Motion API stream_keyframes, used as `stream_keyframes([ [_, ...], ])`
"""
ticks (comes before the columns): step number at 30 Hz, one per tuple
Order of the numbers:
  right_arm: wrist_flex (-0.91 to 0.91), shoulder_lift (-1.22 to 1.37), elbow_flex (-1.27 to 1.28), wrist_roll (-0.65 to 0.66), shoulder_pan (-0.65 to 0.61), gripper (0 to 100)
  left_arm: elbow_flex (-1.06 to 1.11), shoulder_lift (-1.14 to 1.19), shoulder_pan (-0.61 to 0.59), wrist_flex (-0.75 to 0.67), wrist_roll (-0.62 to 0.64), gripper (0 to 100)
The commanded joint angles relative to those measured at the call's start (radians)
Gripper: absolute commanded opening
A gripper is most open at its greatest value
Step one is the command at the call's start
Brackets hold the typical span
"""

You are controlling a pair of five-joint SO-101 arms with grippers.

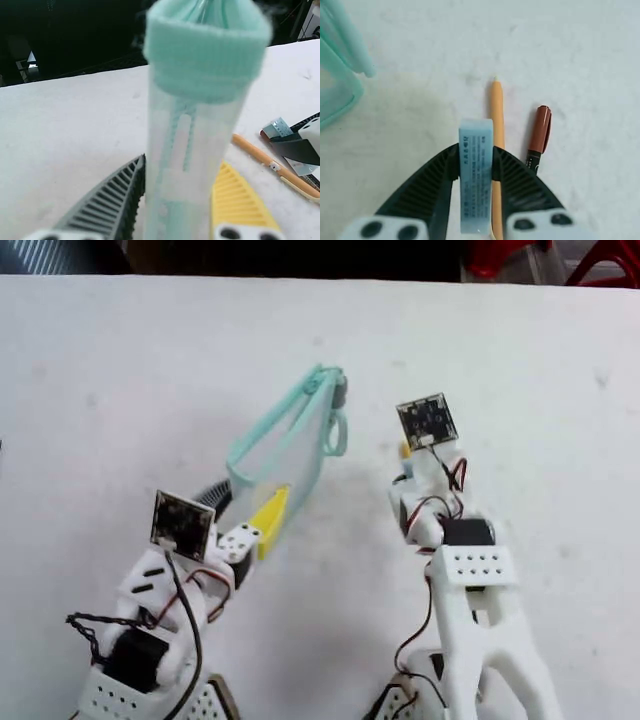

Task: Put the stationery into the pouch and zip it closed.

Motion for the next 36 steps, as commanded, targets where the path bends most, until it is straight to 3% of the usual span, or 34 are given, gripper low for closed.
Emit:
stream_keyframes([
  [1,-0.019,-0.038,-0.003,0.002,0.001,1.7,-0.005,0.001,0.012,-0.018,-0.008,21],
  [11,-0.048,-0.031,-0.002,0.002,0.013,1.7,-0.009,0.001,-0.002,-0.015,0.002,21],
  [16,-0.067,-0.031,-0.002,0.0,0.038,1.7,-0.011,0.001,-0.087,-0.015,0.117,21],
  [23,-0.07,-0.041,0.014,0.0,0.031,1.7,-0.006,0.001,-0.019,-0.012,-0.002,21],
  [33,-0.082,-0.077,0.011,-0.003,0.038,1.7,-0.008,0.001,-0.013,-0.012,0.002,21],
  [36,-0.071,-0.223,0.011,-0.103,0.031,1.7,-0.008,0.001,-0.022,-0.011,0.061,21],
])
